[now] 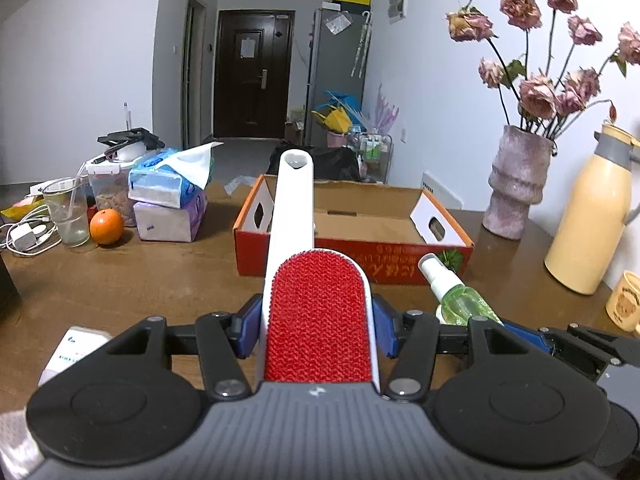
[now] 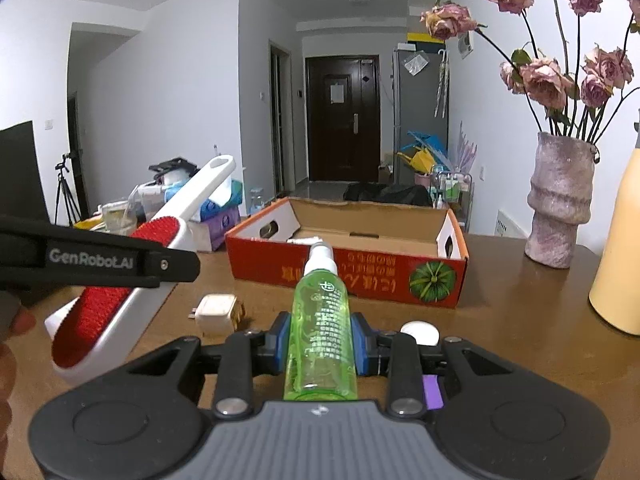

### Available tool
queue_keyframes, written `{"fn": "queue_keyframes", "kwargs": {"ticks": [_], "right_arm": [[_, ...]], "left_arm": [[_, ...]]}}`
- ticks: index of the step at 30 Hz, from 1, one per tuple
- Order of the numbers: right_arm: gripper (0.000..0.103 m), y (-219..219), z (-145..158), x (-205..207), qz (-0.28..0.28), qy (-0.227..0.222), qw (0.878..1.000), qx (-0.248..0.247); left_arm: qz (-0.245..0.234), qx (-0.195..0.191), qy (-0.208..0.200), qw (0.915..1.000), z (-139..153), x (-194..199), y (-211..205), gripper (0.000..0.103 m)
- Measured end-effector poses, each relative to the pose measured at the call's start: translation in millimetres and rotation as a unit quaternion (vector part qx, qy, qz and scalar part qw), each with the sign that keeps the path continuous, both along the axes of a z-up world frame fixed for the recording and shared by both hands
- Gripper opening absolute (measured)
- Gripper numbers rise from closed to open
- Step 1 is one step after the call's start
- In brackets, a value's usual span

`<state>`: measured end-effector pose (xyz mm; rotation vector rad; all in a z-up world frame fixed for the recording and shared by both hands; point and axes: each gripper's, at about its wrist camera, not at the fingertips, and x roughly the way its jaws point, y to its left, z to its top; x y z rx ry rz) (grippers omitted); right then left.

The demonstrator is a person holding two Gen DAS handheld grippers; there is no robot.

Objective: Organize rigid objects

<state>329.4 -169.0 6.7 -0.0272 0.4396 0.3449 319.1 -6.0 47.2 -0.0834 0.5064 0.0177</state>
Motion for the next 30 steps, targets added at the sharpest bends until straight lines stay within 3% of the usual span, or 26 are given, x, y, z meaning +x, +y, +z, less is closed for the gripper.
{"fn": "queue_keyframes", "kwargs": {"ticks": [16, 30], "right_arm": [[0.030, 10, 10, 51, -0.027, -0.024, 0.999, 0.027], [0.030, 6, 9, 108, -0.057, -0.019, 0.997, 0.041]], "left_arm": [[0.019, -0.023, -0.024, 0.9993, 8, 56, 3, 0.057], [0.020, -0.033, -0.017, 0.9991, 5, 111, 4, 0.057]]}}
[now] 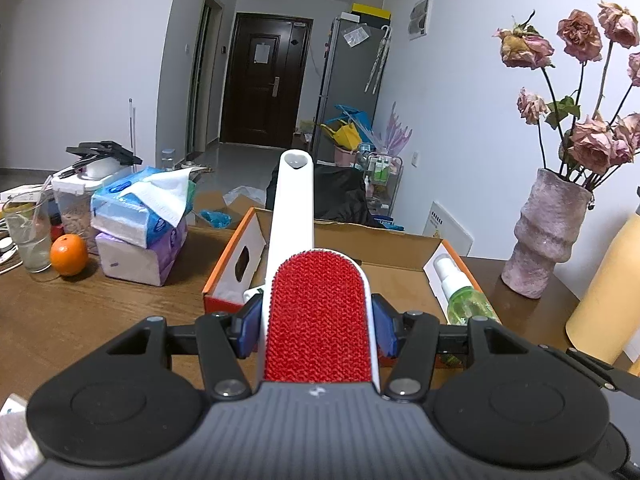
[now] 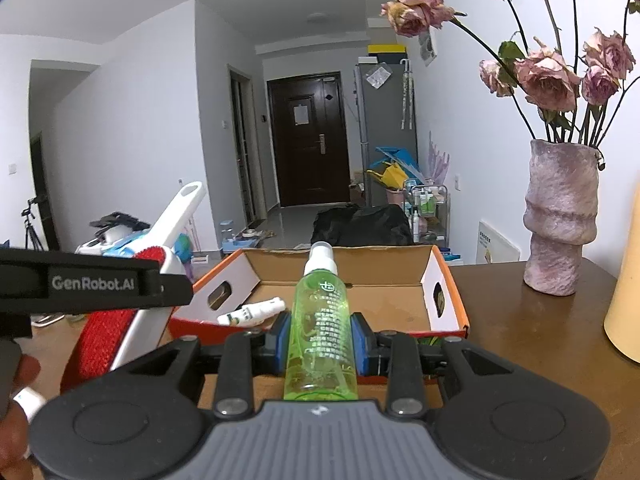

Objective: Organize rigid objects

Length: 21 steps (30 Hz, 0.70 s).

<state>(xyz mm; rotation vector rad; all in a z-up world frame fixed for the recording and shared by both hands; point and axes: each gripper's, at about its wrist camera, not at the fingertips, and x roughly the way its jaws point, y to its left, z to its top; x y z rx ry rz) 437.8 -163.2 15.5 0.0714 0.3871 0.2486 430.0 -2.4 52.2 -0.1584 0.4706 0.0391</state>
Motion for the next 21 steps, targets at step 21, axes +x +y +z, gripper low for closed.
{"fn": "queue_keyframes", "kwargs": {"ticks": [21], "right_arm": [[0.030, -6, -10, 91, -0.029, 0.027, 0.999, 0.007]], "left_arm": [[0.016, 0.014, 0.000, 0.9998, -10, 92, -8, 0.057]]}}
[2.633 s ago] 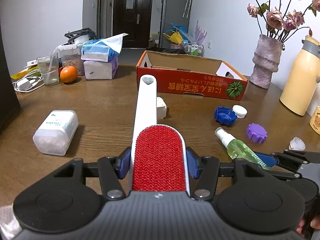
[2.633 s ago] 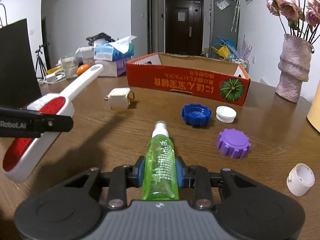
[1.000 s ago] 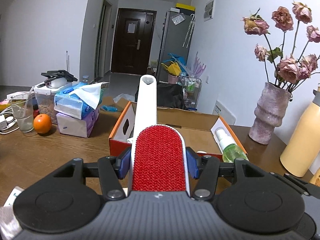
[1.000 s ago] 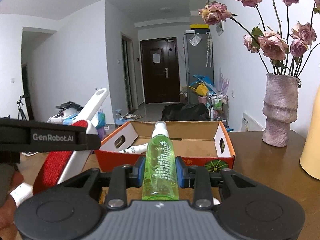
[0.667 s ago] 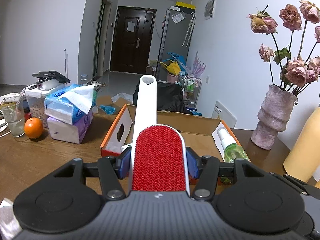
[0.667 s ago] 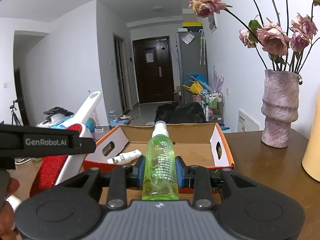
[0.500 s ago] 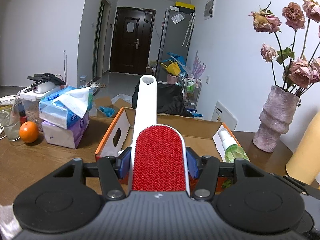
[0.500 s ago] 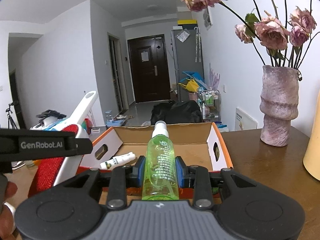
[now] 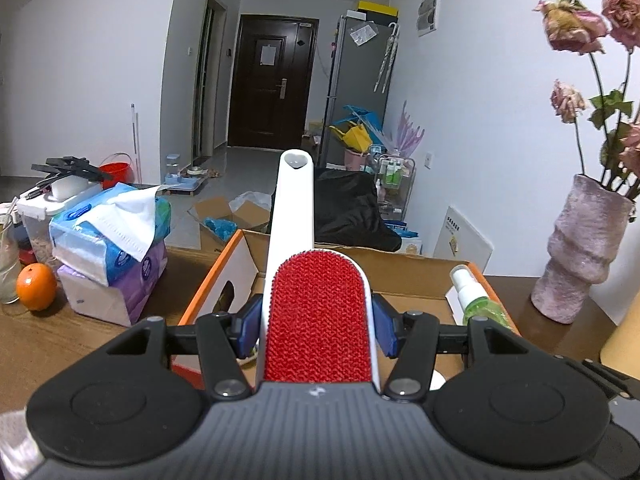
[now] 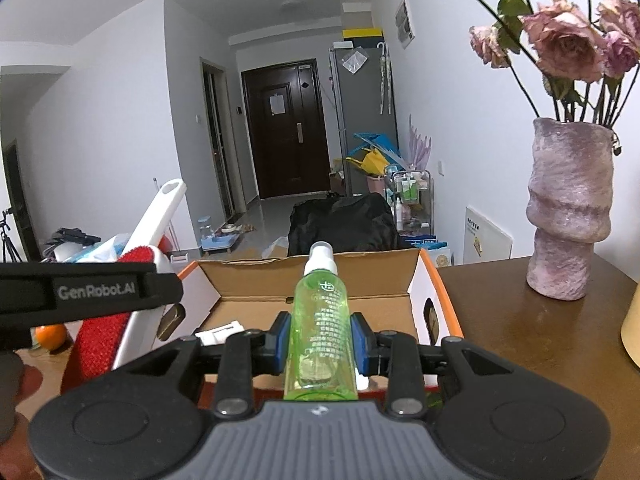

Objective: Organize rigid objects

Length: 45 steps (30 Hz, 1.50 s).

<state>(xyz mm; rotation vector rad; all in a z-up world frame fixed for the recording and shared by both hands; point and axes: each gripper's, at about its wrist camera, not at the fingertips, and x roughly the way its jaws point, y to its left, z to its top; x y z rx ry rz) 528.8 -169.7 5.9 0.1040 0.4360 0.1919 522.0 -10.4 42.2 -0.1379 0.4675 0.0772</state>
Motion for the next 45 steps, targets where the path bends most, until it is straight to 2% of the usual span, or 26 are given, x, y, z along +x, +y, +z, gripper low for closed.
{"fn": "queue_keyframes", "kwargs": {"ticks": [24, 35, 37, 39, 40, 42, 43, 44, 45], "right_arm": [[0.030, 7, -16, 66, -0.023, 0.023, 0.999, -0.011], [0.030, 7, -24, 80, -0.027, 0.037, 0.999, -0.010], [0.030, 6, -25, 82, -0.023, 0.043, 0.999, -0.012], [0.031, 6, -27, 84, -0.026, 0.052, 0.998, -0.016], [0.031, 6, -27, 84, -0.029, 0.055, 0.998, -0.017], [0.052, 3, -27, 84, -0.036, 0.059, 0.997, -0.020], [0.074, 2, -26, 84, -0.042, 0.060, 0.997, -0.018], [0.090, 1, -26, 83, -0.049, 0.057, 0.997, -0.017], [0.092, 0, -25, 81, -0.053, 0.053, 0.997, -0.019]], "left_arm": [[-0.012, 0.019, -0.016, 0.9996, -27, 73, -5, 0.057], [-0.018, 0.026, 0.013, 0.9994, -37, 87, -6, 0.058], [-0.011, 0.027, 0.015, 0.9995, -37, 86, -4, 0.065], [-0.003, 0.032, 0.008, 0.9995, -35, 83, -2, 0.098], [0.005, 0.036, 0.001, 0.9993, -34, 80, 0, 0.102], [0.015, 0.040, -0.007, 0.9991, -32, 76, 6, 0.103], [0.018, 0.038, -0.005, 0.9991, -31, 75, 8, 0.103], [0.020, 0.034, -0.002, 0.9992, -31, 75, 12, 0.103], [0.023, 0.030, 0.002, 0.9993, -31, 75, 16, 0.103]]}}
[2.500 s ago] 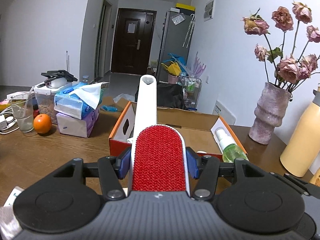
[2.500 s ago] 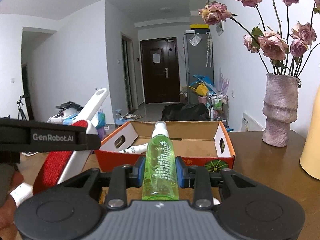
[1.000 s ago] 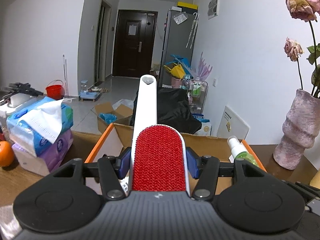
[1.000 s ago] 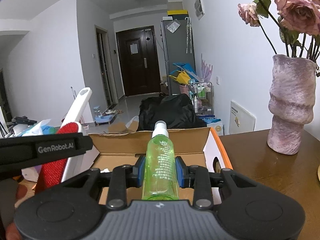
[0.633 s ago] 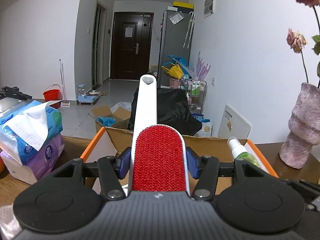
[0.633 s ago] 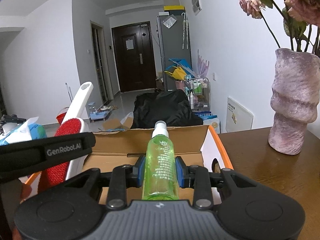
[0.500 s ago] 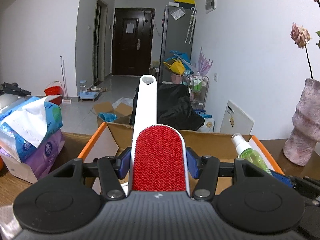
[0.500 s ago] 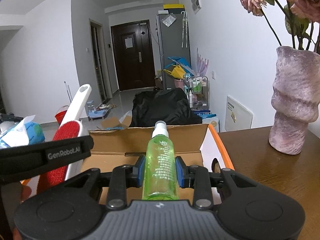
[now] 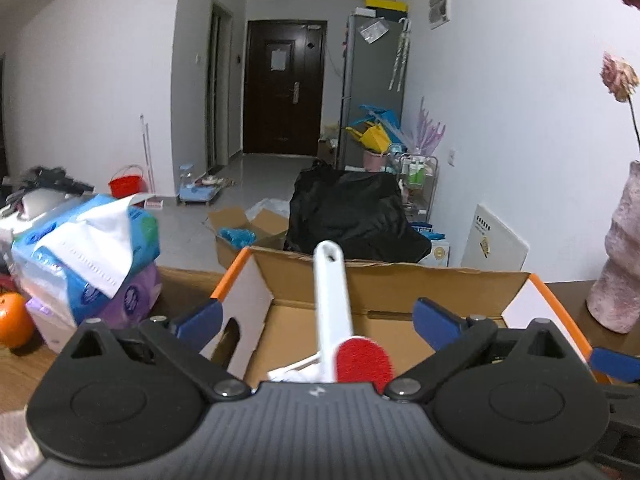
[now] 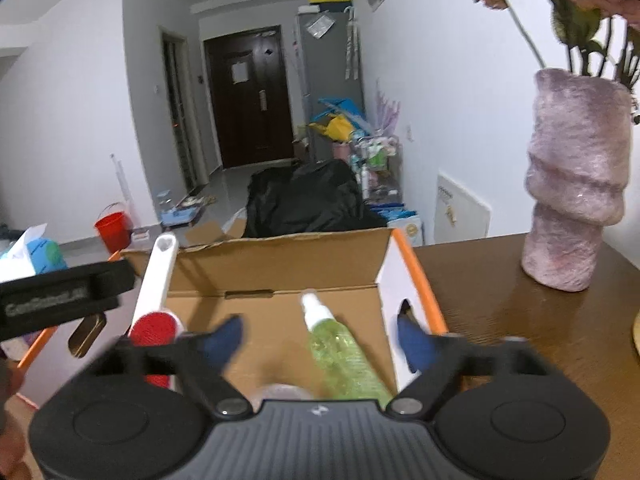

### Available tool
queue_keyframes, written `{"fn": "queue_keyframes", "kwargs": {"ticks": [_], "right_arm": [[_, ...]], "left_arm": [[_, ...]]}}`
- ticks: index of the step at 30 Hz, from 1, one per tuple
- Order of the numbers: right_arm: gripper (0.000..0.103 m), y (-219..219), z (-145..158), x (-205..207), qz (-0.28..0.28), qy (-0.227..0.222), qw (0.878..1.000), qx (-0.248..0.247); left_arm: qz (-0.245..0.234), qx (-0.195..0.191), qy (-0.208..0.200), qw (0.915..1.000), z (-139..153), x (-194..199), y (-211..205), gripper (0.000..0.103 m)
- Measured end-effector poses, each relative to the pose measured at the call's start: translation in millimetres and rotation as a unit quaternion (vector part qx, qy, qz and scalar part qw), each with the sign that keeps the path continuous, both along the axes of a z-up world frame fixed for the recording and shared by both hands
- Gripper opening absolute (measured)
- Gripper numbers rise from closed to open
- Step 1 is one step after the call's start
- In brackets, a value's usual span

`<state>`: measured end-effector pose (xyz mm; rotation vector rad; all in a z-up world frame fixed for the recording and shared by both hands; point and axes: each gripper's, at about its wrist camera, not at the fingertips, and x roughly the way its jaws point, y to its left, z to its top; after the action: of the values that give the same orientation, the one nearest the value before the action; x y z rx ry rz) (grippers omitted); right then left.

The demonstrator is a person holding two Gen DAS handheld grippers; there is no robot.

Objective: Organize rigid objects
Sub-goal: 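Lower both items into the box and open both tools to release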

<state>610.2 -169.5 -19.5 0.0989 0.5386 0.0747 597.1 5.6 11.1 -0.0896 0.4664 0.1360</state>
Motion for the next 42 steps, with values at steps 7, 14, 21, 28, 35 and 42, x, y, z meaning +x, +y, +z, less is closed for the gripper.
{"fn": "queue_keyframes", "kwargs": {"ticks": [7, 14, 21, 28, 35, 42], "right_arm": [[0.103, -1, 1, -1, 0.004, 0.006, 1.000, 0.000], [0.103, -4, 2, -1, 0.000, 0.010, 1.000, 0.007], [0.103, -1, 10, -13, 0.011, -0.004, 1.000, -0.001], [0.103, -1, 25, -36, 0.024, -0.034, 0.999, -0.005], [0.103, -5, 34, -58, 0.040, -0.055, 0.998, -0.006], [0.103, -10, 33, -79, 0.053, -0.060, 0.997, 0.000]], "left_arm": [[0.012, -0.012, 0.016, 0.9997, -1, 2, 18, 0.103], [0.011, -0.008, 0.015, 0.9998, 2, -8, 23, 0.103], [0.008, -0.001, 0.000, 1.0000, 11, -25, 25, 0.103], [0.001, 0.007, -0.019, 0.9998, 20, -45, 24, 0.103], [-0.001, 0.019, -0.025, 0.9995, 20, -68, 23, 0.103], [0.002, 0.019, -0.023, 0.9996, 11, -90, 29, 0.103]]}}
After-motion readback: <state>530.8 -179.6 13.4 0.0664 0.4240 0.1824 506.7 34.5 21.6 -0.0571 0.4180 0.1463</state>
